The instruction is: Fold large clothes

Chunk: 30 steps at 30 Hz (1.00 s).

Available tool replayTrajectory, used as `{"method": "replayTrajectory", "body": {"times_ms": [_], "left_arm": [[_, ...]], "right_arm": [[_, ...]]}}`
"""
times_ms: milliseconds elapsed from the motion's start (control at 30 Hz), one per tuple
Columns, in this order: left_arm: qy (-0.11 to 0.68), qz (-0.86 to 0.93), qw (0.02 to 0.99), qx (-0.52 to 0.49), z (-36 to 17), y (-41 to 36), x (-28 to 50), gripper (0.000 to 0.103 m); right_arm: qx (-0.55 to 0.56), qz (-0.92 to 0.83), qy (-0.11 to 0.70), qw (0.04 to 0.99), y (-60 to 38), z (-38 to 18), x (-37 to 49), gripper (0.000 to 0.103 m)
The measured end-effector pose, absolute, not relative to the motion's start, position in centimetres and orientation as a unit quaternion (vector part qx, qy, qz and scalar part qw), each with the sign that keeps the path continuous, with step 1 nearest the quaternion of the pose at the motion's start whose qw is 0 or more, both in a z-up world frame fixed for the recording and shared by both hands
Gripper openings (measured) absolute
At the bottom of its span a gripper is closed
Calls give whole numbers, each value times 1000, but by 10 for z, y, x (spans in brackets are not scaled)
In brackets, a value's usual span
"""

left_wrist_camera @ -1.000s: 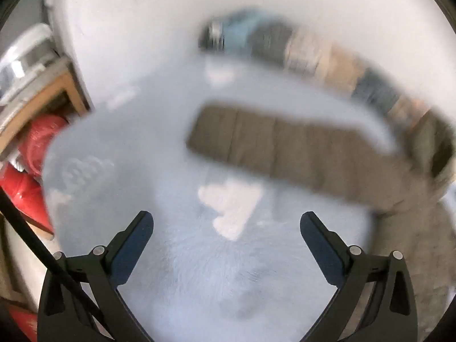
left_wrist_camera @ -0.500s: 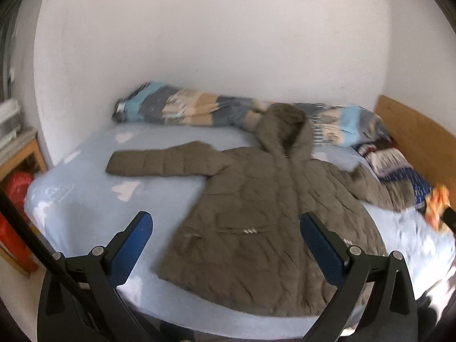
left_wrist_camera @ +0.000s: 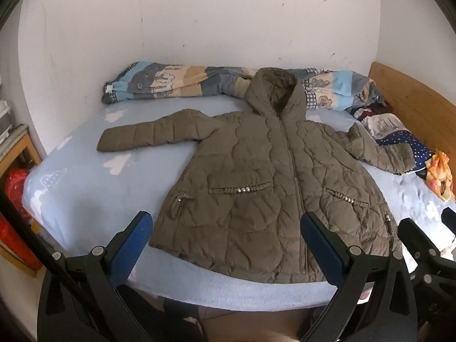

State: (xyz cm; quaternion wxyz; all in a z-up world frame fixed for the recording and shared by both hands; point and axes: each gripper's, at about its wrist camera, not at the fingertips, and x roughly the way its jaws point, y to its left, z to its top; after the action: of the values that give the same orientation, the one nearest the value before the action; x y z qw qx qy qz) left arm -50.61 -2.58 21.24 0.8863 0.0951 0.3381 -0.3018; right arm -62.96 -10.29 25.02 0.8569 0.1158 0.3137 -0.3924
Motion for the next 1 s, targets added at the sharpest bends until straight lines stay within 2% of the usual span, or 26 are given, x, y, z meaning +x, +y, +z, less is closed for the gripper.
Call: {"method": "replayTrajectory", "body": {"times_ms": [1000], "left_arm": [[348, -302, 880, 117, 188, -34, -505, 103]], "right_arm": [[126, -386, 353, 843, -114, 215, -612, 101]]}}
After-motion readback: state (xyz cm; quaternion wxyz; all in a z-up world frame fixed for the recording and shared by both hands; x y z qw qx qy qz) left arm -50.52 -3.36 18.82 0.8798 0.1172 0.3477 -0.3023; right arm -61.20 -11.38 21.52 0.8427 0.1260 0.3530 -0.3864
